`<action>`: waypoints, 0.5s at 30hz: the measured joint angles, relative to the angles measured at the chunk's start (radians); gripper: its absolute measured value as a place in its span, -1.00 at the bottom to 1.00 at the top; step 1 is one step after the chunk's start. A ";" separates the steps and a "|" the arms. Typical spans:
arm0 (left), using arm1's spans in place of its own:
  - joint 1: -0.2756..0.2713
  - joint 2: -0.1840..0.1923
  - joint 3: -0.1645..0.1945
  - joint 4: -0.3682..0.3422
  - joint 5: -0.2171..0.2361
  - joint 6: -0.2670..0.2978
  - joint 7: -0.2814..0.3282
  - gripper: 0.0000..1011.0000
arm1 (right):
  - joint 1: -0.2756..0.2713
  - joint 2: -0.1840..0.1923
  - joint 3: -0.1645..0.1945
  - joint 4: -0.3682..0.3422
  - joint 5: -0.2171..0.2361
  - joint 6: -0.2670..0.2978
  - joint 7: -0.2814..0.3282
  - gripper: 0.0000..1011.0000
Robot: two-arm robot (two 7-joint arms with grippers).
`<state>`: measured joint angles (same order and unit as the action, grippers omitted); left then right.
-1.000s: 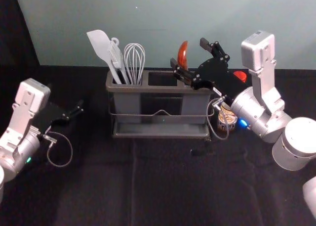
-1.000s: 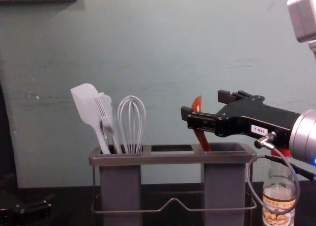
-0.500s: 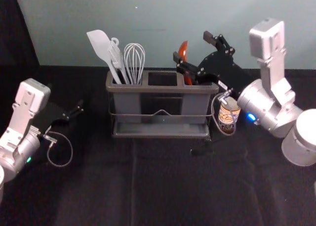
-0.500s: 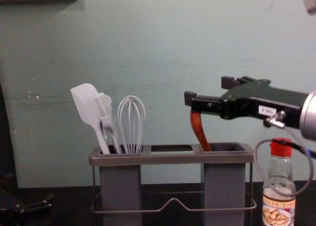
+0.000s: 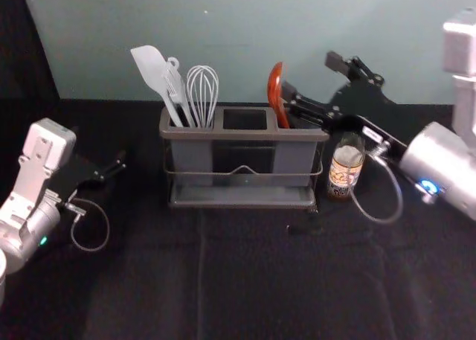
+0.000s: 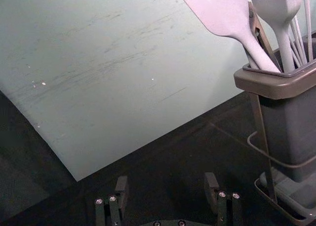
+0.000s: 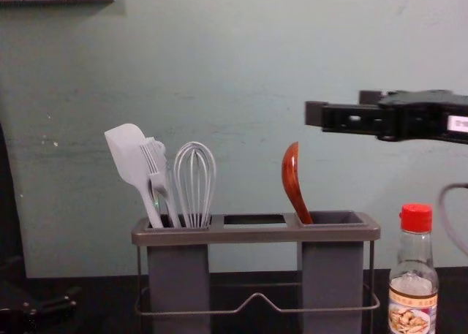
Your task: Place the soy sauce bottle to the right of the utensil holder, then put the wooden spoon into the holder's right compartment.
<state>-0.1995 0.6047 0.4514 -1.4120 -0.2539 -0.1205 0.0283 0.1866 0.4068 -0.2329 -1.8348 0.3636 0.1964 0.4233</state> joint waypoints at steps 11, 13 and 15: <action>0.000 0.000 0.000 0.000 0.000 0.000 0.000 0.99 | -0.207 0.078 0.082 -0.110 0.073 0.018 -0.042 0.98; 0.000 0.000 0.000 0.000 0.000 0.000 0.000 0.99 | -0.242 0.092 0.094 -0.118 0.072 0.013 -0.056 0.98; 0.000 0.000 0.000 0.000 0.000 0.000 0.000 0.99 | -0.274 0.104 0.102 -0.123 0.068 0.000 -0.071 0.98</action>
<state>-0.1995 0.6046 0.4514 -1.4120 -0.2539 -0.1206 0.0283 -0.0870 0.5104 -0.1304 -1.9580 0.4320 0.1966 0.3525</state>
